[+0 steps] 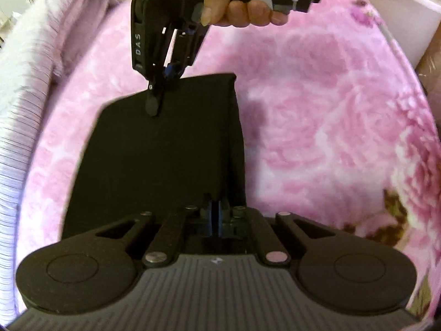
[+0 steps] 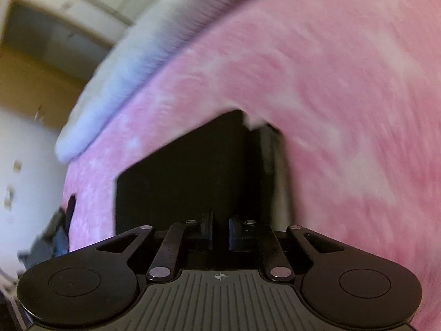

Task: Fold clothes

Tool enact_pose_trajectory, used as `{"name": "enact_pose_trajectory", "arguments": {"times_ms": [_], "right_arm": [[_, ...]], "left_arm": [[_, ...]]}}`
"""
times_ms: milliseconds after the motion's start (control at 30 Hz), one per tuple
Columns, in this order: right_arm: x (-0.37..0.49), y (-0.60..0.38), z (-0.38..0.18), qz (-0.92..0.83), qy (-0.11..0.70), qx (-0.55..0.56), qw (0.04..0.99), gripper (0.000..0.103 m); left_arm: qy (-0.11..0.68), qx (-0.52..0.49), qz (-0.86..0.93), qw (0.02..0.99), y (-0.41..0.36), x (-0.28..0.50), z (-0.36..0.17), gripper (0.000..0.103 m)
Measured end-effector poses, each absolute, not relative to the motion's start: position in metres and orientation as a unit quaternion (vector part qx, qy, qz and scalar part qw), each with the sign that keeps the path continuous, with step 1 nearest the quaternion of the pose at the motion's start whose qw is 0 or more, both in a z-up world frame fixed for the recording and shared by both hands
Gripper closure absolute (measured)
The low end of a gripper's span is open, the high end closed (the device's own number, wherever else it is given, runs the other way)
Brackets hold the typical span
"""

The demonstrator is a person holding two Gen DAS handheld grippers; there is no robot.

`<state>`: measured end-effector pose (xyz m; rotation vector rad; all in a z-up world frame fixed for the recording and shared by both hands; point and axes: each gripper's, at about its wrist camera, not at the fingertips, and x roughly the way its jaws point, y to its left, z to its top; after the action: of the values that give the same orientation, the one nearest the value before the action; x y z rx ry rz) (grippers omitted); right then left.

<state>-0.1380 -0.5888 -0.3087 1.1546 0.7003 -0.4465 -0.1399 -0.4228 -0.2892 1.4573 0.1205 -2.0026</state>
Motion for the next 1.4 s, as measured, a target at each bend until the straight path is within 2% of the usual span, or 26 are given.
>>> {"name": "enact_pose_trajectory", "arguments": {"times_ms": [167, 233, 267, 333, 467, 533, 633, 767, 900, 1100, 1400], "right_arm": [[-0.133, -0.590, -0.298, -0.214, 0.319, 0.508, 0.771, 0.094], [-0.132, -0.591, -0.300, -0.217, 0.328, 0.510, 0.765, 0.094], [-0.133, -0.591, -0.304, -0.218, 0.331, 0.513, 0.761, 0.094], [-0.136, -0.591, -0.308, -0.222, 0.337, 0.518, 0.754, 0.094], [-0.141, -0.584, -0.291, -0.240, 0.353, 0.493, 0.758, 0.091], [-0.143, -0.573, -0.272, -0.258, 0.367, 0.454, 0.770, 0.082], [-0.146, -0.552, -0.243, -0.277, 0.376, 0.399, 0.789, 0.078], [-0.138, -0.504, -0.222, -0.256, 0.370, 0.351, 0.821, 0.076], [-0.112, -0.464, -0.230, -0.206, 0.387, 0.340, 0.832, 0.075], [-0.065, -0.431, -0.245, -0.150, 0.427, 0.318, 0.833, 0.074], [0.059, -0.434, -0.270, -0.068, 0.458, 0.289, 0.838, 0.070]], "left_arm": [[0.055, 0.555, -0.763, 0.327, -0.431, -0.145, -0.285, 0.099], [0.057, 0.564, -0.761, 0.315, -0.427, -0.146, -0.288, 0.094], [0.059, 0.567, -0.760, 0.312, -0.424, -0.146, -0.289, 0.087], [0.074, 0.565, -0.761, 0.310, -0.418, -0.142, -0.283, 0.085], [0.145, 0.531, -0.765, 0.334, -0.408, -0.106, -0.253, 0.081], [0.195, 0.500, -0.760, 0.366, -0.403, -0.068, -0.239, 0.077], [0.240, 0.470, -0.730, 0.435, -0.391, -0.009, -0.227, 0.075], [0.295, 0.458, -0.676, 0.496, -0.377, 0.050, -0.236, 0.075], [0.339, 0.419, -0.670, 0.510, -0.370, 0.061, -0.250, 0.076], [0.300, 0.476, -0.664, 0.492, -0.345, 0.024, -0.292, 0.085], [0.258, 0.463, -0.645, 0.550, -0.319, 0.003, -0.299, 0.089]]}}
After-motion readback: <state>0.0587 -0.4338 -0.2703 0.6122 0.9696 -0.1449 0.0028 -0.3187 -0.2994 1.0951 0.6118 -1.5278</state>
